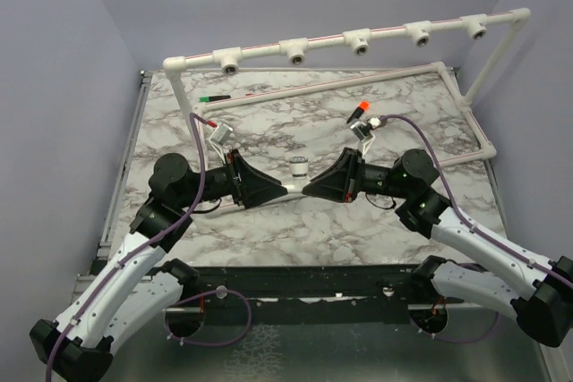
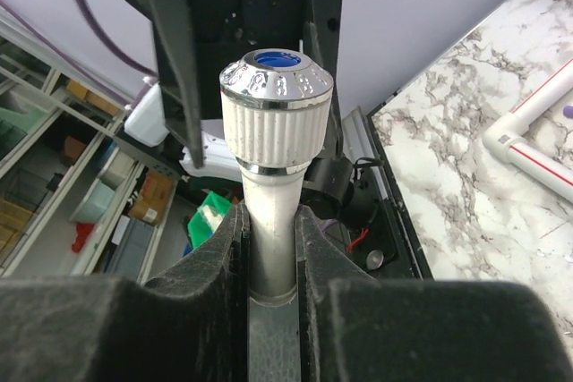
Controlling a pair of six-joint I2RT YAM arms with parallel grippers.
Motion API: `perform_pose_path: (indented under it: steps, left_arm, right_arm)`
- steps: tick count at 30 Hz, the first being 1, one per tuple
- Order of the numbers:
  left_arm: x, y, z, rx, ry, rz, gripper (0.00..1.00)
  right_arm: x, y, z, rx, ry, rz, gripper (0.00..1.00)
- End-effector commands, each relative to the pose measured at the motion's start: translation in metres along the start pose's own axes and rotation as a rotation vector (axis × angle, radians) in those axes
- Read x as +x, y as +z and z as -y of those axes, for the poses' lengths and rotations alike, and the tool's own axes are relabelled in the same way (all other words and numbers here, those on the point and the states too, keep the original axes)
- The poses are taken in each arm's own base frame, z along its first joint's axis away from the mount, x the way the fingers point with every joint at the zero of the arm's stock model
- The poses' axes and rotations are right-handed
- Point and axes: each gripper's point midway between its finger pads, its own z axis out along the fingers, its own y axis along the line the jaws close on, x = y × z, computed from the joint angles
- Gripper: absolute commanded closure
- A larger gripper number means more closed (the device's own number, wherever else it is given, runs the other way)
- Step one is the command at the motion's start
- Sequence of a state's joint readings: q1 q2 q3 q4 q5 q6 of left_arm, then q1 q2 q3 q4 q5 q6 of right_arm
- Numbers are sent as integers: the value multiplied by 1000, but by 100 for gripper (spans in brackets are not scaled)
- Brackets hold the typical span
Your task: Install the water faucets
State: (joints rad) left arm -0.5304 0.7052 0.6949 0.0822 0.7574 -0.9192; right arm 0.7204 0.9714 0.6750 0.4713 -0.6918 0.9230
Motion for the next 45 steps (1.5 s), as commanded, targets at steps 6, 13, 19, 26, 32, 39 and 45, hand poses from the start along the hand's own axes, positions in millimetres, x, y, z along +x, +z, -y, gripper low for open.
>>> perform_pose_path:
  steps: [6, 13, 19, 26, 32, 39, 45]
  left_arm:
    - [-47, -2, -1, -208, 218, 45, 17]
    - [-101, -5, -10, -415, 377, 118, 16]
    - [-172, -7, -1, -571, 548, 238, 16]
    - [-264, -15, -1, -813, 756, 404, 23]
    - [-317, -10, -20, -949, 856, 455, 25]
    - [-373, -39, -65, -1047, 816, 552, 26]
    - [-400, -61, -108, -1151, 805, 563, 25]
  right_arm:
    - [-25, -7, -11, 69, -150, 55, 100]
    - [-38, -15, -20, 134, -255, 47, 99]
    - [-48, -20, -19, 193, -332, 56, 100]
    - [-57, -24, -23, 216, -404, 63, 100]
    - [-58, -20, -30, 183, -410, 45, 99]
    - [-58, -16, -36, 151, -421, 21, 100]
    - [-52, -11, -32, 133, -400, -7, 99]
